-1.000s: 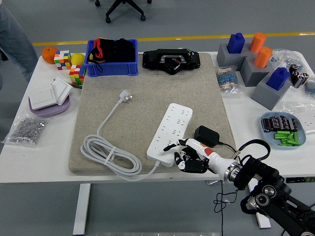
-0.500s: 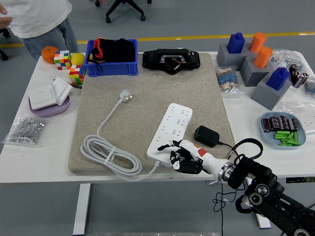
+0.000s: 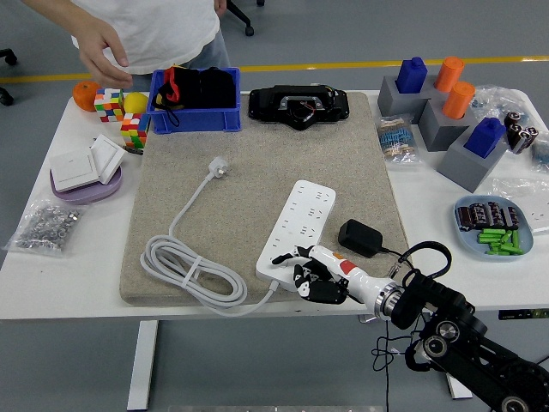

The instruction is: Press the white button,pick up the black plug,place it near the board,insert it into the board

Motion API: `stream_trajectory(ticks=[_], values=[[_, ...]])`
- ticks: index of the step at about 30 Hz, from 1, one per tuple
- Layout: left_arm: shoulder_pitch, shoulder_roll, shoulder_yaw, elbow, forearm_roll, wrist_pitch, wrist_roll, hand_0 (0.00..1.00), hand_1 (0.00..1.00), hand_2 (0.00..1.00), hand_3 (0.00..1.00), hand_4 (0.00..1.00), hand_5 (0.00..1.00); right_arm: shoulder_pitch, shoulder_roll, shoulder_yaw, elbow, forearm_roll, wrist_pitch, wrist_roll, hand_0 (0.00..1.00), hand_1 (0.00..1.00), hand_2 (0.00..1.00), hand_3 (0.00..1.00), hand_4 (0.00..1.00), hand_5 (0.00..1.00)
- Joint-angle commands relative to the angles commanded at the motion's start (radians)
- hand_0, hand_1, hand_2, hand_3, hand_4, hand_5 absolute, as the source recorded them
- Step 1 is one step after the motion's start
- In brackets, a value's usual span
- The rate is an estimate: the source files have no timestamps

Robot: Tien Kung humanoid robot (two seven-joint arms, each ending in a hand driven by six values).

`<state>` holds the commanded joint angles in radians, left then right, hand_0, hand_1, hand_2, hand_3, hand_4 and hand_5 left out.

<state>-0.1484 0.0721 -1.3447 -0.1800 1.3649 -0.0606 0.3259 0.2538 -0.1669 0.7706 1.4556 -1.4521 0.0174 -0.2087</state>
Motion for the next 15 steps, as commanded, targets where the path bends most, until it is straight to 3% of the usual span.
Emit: stream_trajectory(ticks=[15], values=[[0.004, -0.004, -0.002, 0.000, -0.004, 0.001, -0.001, 0.708, 0.662, 0.590, 0.682, 0.650, 0.284, 0.000, 0.002, -0.004, -0.020, -0.024, -0.003, -0.006, 0.002, 0.002, 0.133, 0.763, 0.124, 0.002]])
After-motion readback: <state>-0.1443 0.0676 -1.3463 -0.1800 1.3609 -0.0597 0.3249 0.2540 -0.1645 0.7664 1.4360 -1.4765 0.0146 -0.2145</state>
